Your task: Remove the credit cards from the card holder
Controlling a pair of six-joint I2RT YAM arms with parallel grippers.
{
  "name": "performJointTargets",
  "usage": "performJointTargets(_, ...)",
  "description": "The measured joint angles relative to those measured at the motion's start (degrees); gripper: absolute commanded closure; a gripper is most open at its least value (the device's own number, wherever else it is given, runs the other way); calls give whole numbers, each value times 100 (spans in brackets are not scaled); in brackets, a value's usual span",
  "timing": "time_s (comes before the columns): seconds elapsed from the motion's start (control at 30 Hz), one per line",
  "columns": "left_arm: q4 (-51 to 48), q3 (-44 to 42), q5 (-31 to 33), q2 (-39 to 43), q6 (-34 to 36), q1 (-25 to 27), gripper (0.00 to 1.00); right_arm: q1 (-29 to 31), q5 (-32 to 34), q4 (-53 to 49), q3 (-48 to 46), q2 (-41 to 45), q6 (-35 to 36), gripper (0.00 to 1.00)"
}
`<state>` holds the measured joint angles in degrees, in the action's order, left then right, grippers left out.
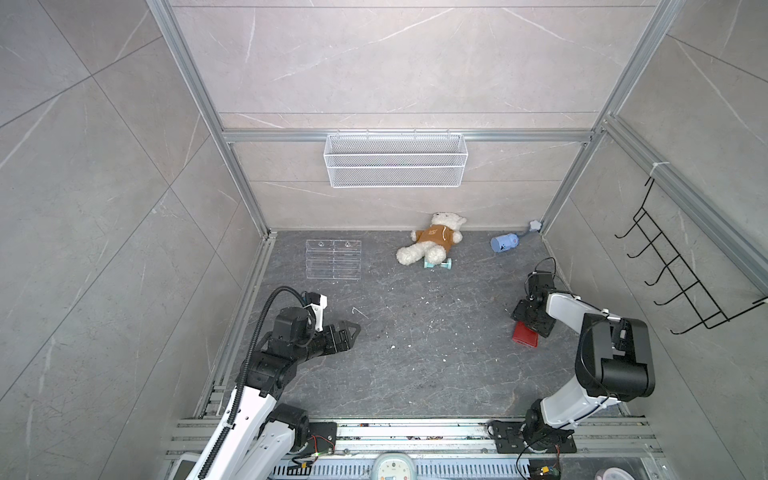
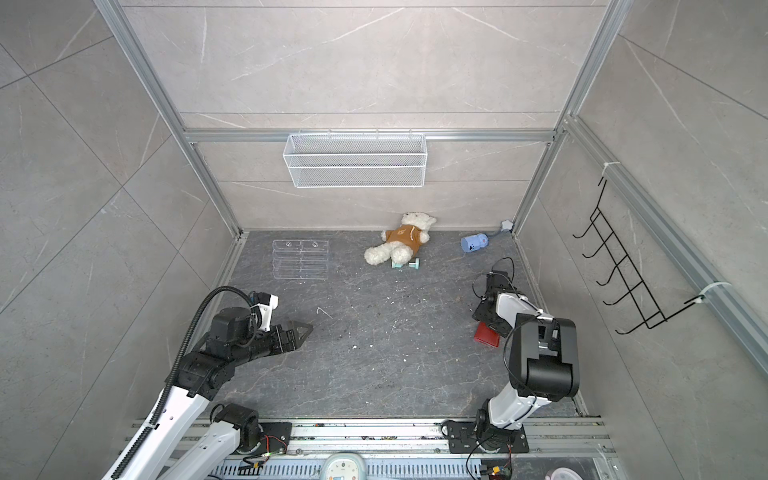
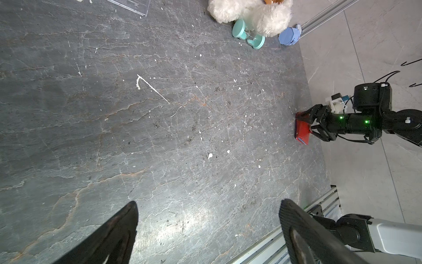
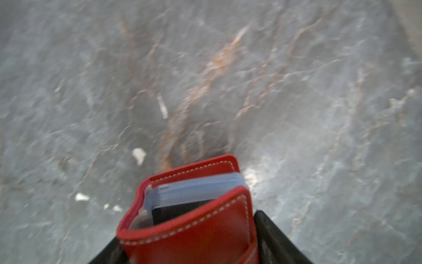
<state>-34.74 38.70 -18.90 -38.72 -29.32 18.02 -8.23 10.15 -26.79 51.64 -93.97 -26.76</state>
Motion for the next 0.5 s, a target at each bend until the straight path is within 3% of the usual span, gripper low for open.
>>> performJointTargets(0.5, 0, 0, -4, -39, 0, 0, 3, 1665, -979, -212, -201, 850, -66, 31)
